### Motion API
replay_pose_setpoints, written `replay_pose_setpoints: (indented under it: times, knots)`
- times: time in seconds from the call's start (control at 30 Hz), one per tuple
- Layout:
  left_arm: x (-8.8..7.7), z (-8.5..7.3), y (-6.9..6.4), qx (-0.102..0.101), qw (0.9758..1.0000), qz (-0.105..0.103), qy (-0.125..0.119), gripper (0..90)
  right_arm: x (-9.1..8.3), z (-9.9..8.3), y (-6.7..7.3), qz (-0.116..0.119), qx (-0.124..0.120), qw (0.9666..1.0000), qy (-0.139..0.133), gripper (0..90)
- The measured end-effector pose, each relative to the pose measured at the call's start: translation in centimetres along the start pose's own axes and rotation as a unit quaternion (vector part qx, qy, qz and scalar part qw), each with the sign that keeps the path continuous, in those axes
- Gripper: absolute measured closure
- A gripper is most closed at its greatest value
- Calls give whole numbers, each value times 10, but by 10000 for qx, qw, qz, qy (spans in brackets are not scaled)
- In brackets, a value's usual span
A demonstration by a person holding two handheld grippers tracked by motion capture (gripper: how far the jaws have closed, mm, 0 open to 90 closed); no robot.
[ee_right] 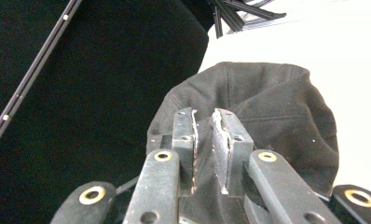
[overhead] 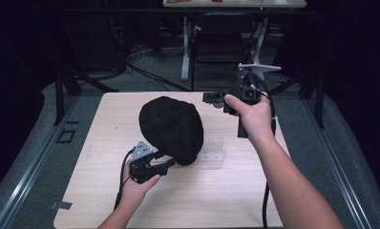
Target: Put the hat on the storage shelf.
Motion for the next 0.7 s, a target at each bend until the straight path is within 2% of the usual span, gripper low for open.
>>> replay_pose_setpoints:
  times: [0.13,0.27,0.33,0.47,0.6,0.7]
  knots:
    - [-9,3,3,126,9999,63,81,430,-4,1,-2,-30,-20,10000,-29,785]
    - [-15,4,6,132,9998,118,73,430,-8,1,-6,-80,-37,9999,-51,782]
    - [-20,4,10,171,9996,179,103,431,-10,2,-8,-130,-50,9999,-89,781]
    - [-28,6,19,128,9994,308,19,432,-14,2,-11,-157,-76,9998,-112,776]
    - [-36,9,30,93,9989,466,-11,438,-20,0,-16,-274,-190,9994,-105,771]
    - [-44,10,39,66,9983,569,-35,437,-26,-1,-20,-407,-382,9983,-161,770]
Point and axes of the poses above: each handheld gripper's, and its own axes: x roughly forward along the jaws, z roughly out of its top, y roughly to its left, the point moved 9 cm from there along x, roughly forward along the jaws, and after that the axes turned 13 degrees about -y, right-handed, at the moved point
